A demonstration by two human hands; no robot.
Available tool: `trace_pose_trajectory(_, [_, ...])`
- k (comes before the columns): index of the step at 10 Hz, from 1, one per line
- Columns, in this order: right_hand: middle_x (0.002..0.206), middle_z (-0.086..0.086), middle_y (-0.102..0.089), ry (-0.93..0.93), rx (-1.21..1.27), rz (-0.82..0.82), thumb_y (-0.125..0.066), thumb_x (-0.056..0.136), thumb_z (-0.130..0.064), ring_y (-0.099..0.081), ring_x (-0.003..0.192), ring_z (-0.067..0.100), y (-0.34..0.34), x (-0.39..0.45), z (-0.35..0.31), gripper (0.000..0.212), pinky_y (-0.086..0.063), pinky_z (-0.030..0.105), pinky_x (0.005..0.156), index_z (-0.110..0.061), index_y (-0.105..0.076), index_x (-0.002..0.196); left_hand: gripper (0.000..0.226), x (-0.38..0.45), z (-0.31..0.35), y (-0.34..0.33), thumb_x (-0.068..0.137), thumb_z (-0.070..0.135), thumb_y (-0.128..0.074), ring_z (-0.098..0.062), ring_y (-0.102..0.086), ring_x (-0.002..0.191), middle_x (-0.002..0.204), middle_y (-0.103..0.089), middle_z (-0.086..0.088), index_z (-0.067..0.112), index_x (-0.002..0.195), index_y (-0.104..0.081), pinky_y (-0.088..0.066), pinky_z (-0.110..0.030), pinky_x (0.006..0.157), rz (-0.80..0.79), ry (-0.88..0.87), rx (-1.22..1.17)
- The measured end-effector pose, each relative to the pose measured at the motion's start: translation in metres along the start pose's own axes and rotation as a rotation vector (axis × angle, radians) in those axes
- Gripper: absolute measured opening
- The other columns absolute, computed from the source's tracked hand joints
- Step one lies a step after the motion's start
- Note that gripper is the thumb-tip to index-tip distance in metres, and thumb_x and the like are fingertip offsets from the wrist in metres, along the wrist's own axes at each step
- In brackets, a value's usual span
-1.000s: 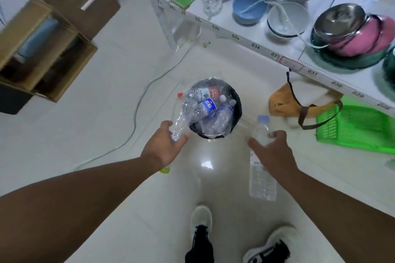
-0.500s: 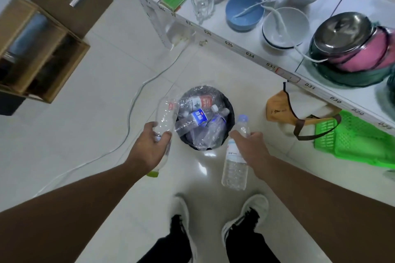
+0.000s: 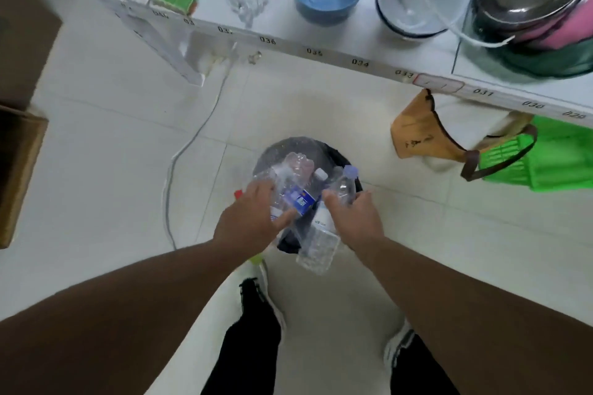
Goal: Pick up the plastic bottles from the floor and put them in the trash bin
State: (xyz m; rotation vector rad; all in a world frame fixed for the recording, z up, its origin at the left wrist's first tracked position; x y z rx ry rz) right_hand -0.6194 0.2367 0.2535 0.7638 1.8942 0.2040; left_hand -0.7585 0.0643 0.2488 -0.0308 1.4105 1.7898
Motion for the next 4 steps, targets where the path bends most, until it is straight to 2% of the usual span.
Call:
trace_pose_trajectory(1, [0.126, 0.019, -0.067, 0.028, -0.099, 0.116, -0.045, 0.098, -0.076, -0.065, 0.115, 0.040, -0.050, 0.023, 0.011, 0.076, -0.053, 0.047, 0.094, -0.007, -0.053, 0.128, 0.081, 0.018, -0.006, -0.034, 0.098, 0.080, -0.042, -0.025, -0.059, 0.129, 0.150, -0.049, -0.006, 0.034, 0.163, -0.023, -0.059, -0.040, 0.087, 0.055, -0.109, 0.046])
trace_pose_trajectory(2, [0.133, 0.023, -0.063, -0.017, -0.138, 0.219, -0.028, 0.102, -0.074, -0.061, 0.120, 0.043, -0.070, 0.042, 0.020, 0.079, -0.048, 0.050, 0.097, -0.006, -0.054, 0.135, 0.081, 0.029, 0.001, -0.046, 0.103, 0.076, -0.032, -0.028, -0.058, 0.127, 0.143, -0.053, -0.014, 0.033, 0.169, -0.014, -0.058, -0.044, 0.096, 0.119, -0.175, 0.071])
trace_pose_trajectory(3, [0.138, 0.024, -0.058, 0.030, -0.269, 0.167, -0.022, 0.106, -0.065, -0.055, 0.124, 0.045, -0.055, 0.034, 0.014, 0.072, -0.045, 0.052, 0.102, -0.011, -0.052, 0.145, 0.078, 0.031, 0.014, -0.030, 0.105, 0.075, -0.021, -0.028, -0.057, 0.116, 0.130, -0.055, -0.012, 0.030, 0.168, -0.022, -0.054, -0.046, 0.093, 0.111, -0.162, 0.177])
trace_pose_trajectory(4, [0.135, 0.025, -0.056, 0.032, -0.237, 0.117, -0.010, 0.105, -0.068, -0.055, 0.125, 0.046, -0.030, 0.021, 0.011, 0.080, -0.045, 0.054, 0.104, -0.015, -0.051, 0.147, 0.074, 0.026, 0.019, -0.003, 0.104, 0.074, -0.019, -0.029, -0.054, 0.112, 0.126, -0.056, -0.010, 0.029, 0.161, -0.037, -0.050, -0.047, 0.089, 0.163, -0.126, 0.228])
Point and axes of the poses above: each hand's wrist, its own x-axis towards the middle knuckle, its own y-axis out of the back of the hand, z = x × y, the point moved 1 cm from there along x, towards the middle knuckle
